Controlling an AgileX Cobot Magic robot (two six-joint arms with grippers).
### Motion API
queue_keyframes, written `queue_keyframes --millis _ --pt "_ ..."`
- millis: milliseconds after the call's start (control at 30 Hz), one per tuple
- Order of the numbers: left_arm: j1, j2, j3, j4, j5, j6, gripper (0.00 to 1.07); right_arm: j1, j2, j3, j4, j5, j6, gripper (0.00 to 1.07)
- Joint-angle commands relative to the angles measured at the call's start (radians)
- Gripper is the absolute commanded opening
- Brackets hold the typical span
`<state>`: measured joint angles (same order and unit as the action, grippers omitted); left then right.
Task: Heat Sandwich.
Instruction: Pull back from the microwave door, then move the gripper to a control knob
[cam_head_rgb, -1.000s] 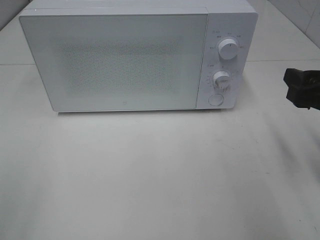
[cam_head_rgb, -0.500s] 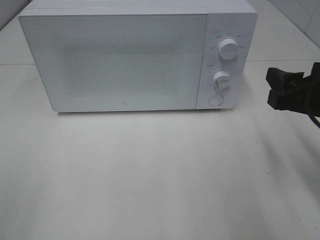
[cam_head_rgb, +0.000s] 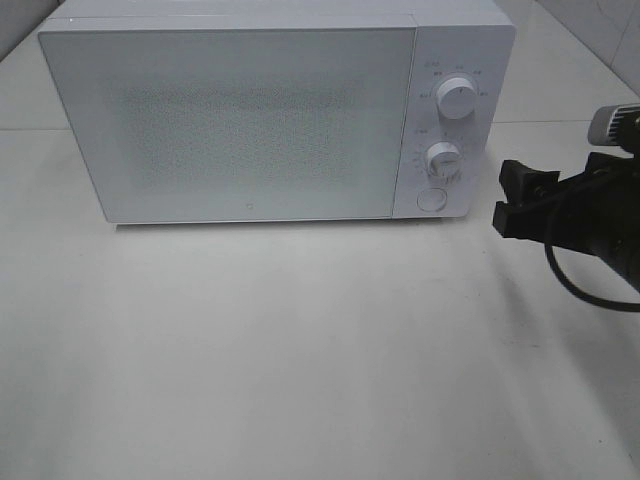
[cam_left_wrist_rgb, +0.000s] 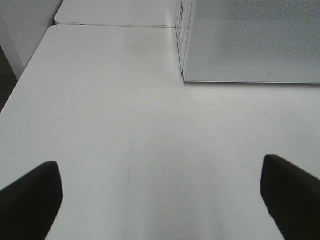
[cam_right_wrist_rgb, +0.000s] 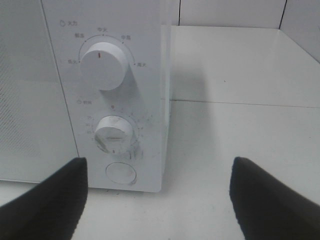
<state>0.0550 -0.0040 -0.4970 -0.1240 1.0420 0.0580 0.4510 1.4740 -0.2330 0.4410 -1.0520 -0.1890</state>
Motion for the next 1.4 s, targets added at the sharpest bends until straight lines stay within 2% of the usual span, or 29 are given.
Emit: queue_keyframes --millis 33,333,633,1400 --pt "0.001 -0.029 0.003 -0.007 -0.009 0.001 1.04 0.045 0.034 0.001 0.044 -0.06 -0.002 0.76" --pt "0.001 -0.029 0.003 -0.007 -0.009 0.001 1.04 0.21 0.162 0.0 0.201 -0.212 -0.002 0.76" --pt "0.001 -0.029 0.003 -0.007 -0.009 0.001 1.04 0.319 0.196 -0.001 0.342 -0.274 -0.009 0.76" --pt "0.001 -0.029 0.003 -0.007 -0.009 0.001 1.04 0.329 0.196 -0.001 0.363 -0.274 0.026 0.76"
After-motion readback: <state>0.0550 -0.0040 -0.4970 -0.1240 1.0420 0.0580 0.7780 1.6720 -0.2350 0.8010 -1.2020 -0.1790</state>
